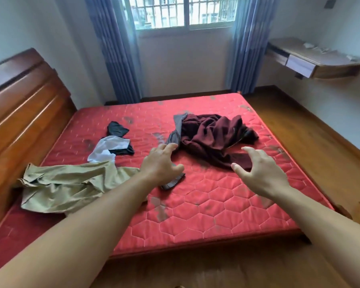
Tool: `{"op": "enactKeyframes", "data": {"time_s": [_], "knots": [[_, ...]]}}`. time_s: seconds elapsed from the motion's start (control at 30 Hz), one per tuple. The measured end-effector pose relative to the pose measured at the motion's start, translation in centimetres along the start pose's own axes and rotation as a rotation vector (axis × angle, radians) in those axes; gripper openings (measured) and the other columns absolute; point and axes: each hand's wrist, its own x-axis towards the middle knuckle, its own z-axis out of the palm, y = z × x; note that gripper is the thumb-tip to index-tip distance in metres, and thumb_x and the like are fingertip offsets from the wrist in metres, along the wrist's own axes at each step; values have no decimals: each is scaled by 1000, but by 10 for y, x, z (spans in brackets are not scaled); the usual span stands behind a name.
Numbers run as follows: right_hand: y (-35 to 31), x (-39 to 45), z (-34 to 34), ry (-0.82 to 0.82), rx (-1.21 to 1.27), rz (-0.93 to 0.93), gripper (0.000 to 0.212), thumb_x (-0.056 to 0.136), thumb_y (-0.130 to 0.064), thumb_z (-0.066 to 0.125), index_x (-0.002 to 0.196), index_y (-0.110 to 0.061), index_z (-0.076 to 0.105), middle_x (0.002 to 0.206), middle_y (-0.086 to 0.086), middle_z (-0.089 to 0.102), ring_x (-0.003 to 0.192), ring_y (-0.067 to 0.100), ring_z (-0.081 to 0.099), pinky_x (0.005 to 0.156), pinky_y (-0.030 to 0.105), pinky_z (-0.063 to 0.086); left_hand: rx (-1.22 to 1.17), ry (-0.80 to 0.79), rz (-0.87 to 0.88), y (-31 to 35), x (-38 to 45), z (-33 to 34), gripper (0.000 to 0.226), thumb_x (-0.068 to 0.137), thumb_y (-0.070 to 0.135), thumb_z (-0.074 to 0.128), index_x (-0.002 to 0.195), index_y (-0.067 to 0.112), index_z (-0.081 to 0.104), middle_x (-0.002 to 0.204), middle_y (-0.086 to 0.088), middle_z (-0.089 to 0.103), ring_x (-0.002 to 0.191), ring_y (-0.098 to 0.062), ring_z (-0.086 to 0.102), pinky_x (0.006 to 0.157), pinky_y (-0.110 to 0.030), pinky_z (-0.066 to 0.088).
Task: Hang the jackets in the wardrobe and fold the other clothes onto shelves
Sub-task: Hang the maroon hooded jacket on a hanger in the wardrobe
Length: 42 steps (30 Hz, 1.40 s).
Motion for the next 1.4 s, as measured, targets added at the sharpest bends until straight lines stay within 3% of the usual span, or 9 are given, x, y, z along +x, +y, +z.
{"op": "enactKeyframes", "data": {"time_s": [0.43, 0.87, 0.97, 1.13, 1.4], "knots": [[40, 176, 15, -44, -95, -8, 66, 86, -62, 52, 143, -31, 36, 141, 1, 45, 126, 27, 46, 100, 46, 43, -96, -27, -37, 21, 177, 37, 63, 83, 41, 60, 142, 31, 40, 143, 1, 43, 132, -23, 36, 105, -43, 39], [156, 396, 47, -196, -62, -64, 76, 80, -68, 54, 143, -30, 35, 141, 1, 43, 127, 27, 44, 101, 46, 43, -48, -54, -207, 79, 363, 114, 64, 83, 42, 59, 142, 32, 39, 142, 1, 43, 129, -25, 39, 106, -42, 38], [176, 437, 74, -280, -58, -78, 82, 76, -72, 54, 144, -31, 33, 143, 1, 40, 129, 27, 43, 103, 47, 41, -16, -67, -237, 81, 402, 146, 63, 82, 43, 58, 142, 33, 39, 142, 3, 45, 129, -24, 42, 105, -42, 37], [198, 489, 142, -386, -75, -93, 91, 71, -74, 60, 146, -35, 27, 151, 2, 29, 134, 29, 35, 107, 49, 36, -153, -111, -449, 56, 456, 219, 69, 80, 39, 58, 144, 30, 35, 141, 0, 47, 128, -26, 48, 105, -44, 37], [221, 538, 301, -574, -195, -102, 114, 64, -73, 69, 152, -40, 3, 161, -4, -4, 148, 26, 3, 111, 53, 29, 223, -311, -344, -32, 521, 367, 87, 82, 30, 64, 153, 32, 14, 162, 0, 9, 150, -22, 5, 113, -50, 24]]}}
